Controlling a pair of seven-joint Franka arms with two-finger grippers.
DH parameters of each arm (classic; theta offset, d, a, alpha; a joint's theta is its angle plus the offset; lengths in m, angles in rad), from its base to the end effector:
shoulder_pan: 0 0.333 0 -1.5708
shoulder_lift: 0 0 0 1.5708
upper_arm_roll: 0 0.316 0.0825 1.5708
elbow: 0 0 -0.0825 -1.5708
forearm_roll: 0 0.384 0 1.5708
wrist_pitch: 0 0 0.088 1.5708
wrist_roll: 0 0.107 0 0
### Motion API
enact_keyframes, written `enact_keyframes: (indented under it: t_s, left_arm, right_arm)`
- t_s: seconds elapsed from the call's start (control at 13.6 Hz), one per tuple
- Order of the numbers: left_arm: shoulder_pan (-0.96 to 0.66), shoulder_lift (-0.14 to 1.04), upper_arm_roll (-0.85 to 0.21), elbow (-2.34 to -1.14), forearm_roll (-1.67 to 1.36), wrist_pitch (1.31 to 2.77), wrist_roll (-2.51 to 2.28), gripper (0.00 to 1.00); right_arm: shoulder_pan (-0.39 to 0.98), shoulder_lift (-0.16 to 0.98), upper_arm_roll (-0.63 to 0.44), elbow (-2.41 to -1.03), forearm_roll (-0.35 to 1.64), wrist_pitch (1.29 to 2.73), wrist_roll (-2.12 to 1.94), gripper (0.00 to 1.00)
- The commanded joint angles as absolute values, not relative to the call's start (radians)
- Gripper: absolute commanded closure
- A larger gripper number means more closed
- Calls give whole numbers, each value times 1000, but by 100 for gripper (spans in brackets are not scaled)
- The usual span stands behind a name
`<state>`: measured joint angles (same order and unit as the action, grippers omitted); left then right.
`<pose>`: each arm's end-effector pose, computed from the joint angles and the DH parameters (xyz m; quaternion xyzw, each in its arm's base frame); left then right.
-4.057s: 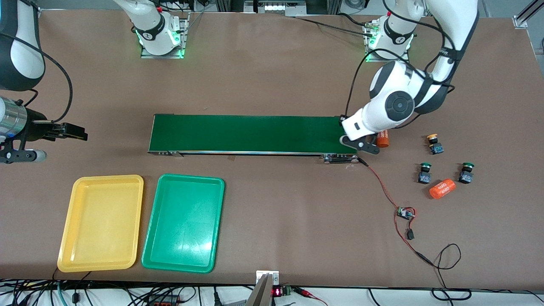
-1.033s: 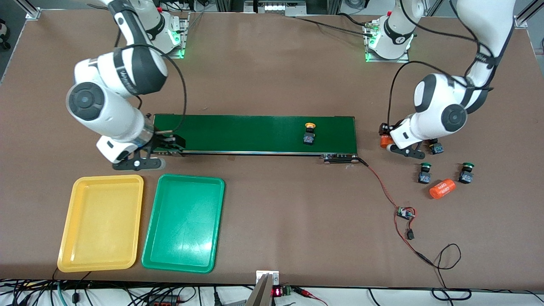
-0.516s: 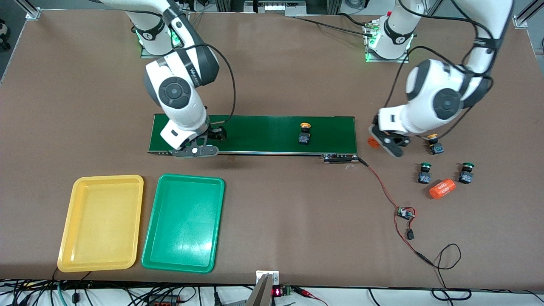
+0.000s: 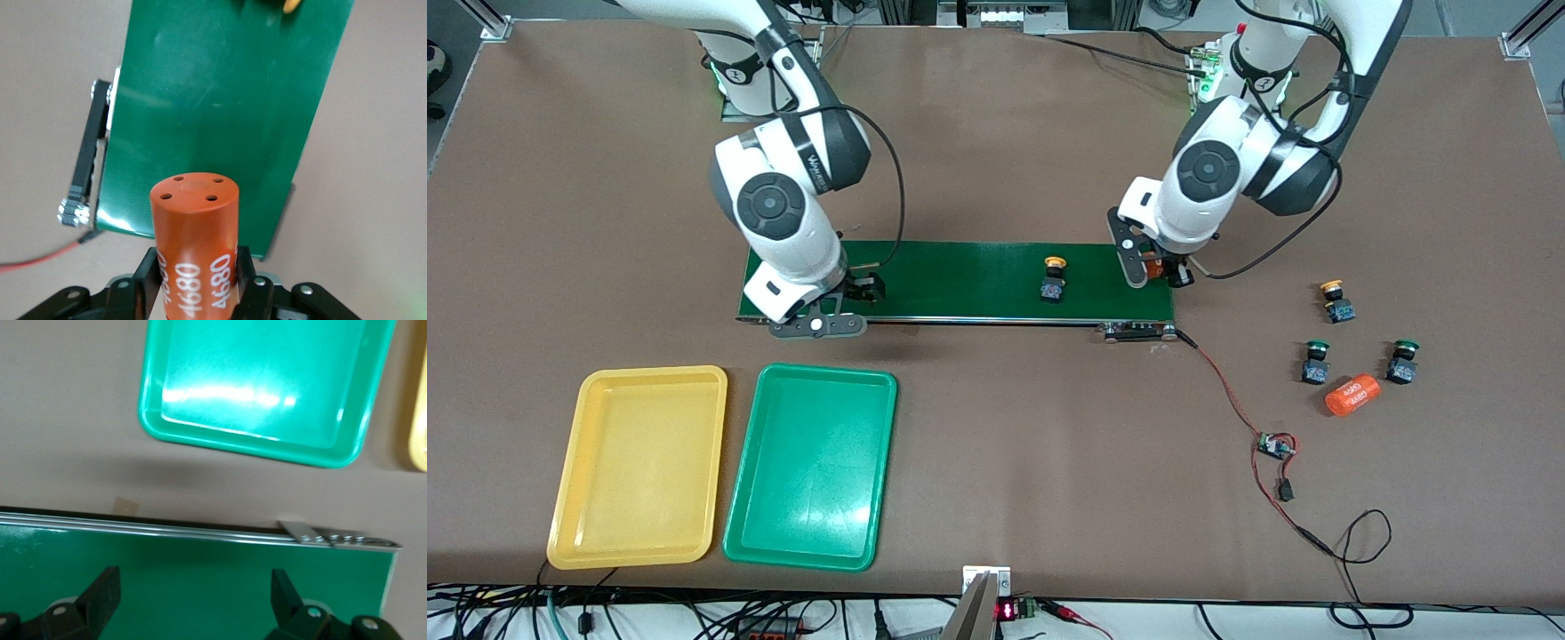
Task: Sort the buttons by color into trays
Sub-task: 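Lower the orange battery onto the belt and open the left gripper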
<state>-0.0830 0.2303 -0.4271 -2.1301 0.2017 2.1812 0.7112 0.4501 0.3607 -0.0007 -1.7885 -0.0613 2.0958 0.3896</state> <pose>0.4849 -0.2603 0.2973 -0.7789 0.6218 0.0788 0.0225 0.5755 0.2743 0.3472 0.9982 0.0459 -0.0137 0.0348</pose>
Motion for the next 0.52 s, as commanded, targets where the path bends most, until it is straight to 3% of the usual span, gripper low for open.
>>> enact_keyframes:
  t_s: [0.0, 0.3, 0.37, 0.44]
  left_arm:
    - [-97, 301, -426, -2089, 290, 2221, 791, 99]
    - [-133, 333, -426, -2089, 310, 2259, 824, 95]
    - [-140, 339, -426, -2089, 307, 2263, 810, 74]
    - [-141, 341, -426, -2089, 307, 2264, 808, 29]
  right_arm:
    - [373, 211, 11, -1948, -66, 2121, 325, 0]
    - [316, 65, 60, -2167, -60, 2242, 344, 0]
    - [295, 49, 89, -2198, -57, 2273, 348, 0]
    - [290, 41, 106, -2213, -55, 2292, 382, 0]
